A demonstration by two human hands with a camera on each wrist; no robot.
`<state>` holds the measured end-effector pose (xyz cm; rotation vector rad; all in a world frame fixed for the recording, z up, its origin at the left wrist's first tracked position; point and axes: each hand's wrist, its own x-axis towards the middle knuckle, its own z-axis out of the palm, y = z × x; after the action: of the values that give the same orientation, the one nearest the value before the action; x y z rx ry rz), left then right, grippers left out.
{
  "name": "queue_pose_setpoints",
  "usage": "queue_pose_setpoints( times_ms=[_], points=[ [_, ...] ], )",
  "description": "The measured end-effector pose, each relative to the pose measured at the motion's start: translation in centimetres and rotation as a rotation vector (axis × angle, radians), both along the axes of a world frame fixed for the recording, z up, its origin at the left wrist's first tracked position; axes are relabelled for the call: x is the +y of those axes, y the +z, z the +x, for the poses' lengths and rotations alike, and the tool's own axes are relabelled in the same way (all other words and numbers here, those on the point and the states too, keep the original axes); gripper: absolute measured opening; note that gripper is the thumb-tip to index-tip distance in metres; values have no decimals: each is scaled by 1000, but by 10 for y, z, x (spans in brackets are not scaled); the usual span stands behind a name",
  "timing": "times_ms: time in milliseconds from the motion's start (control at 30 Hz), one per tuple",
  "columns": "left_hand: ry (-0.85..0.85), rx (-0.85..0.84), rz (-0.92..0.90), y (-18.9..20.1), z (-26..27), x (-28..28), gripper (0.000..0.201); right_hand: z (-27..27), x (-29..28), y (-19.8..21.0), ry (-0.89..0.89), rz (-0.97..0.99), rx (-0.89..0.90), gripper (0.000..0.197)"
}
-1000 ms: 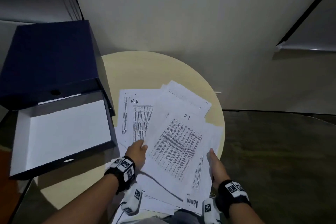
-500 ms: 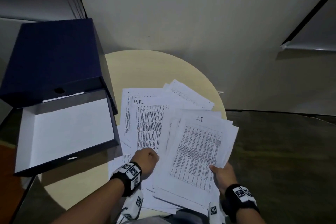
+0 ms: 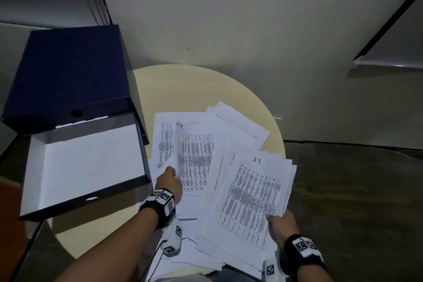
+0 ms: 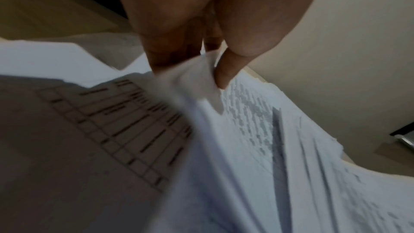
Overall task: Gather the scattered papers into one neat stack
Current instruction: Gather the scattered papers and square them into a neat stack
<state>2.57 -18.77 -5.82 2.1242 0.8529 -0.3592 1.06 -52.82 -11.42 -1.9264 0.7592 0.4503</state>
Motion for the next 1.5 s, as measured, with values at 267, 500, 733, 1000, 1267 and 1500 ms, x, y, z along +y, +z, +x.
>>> queue_pose_setpoints(
  times_ms=[267,500,733,1000,1267,1500],
  points=[
    [57,-338,99,59,13,-9,35,-1,-5,-7,0,0,22,31],
    [6,-676,57,127,32,-6,24,3,-3,-4,-2,-5,18,31],
    [-46,-928,-369,183,32,10,26,3,7,8,18,56,-15,32],
    [-97,-249,-254,66,19,-30,52,7,21,27,44,257,-67,27],
    [-645,126,30,-16,5,-51,20,6,17,21,23,308,-10,67],
    [-251,36,269,-30,19,-12,69,-2,-3,4,35,58,-65,26]
  ],
)
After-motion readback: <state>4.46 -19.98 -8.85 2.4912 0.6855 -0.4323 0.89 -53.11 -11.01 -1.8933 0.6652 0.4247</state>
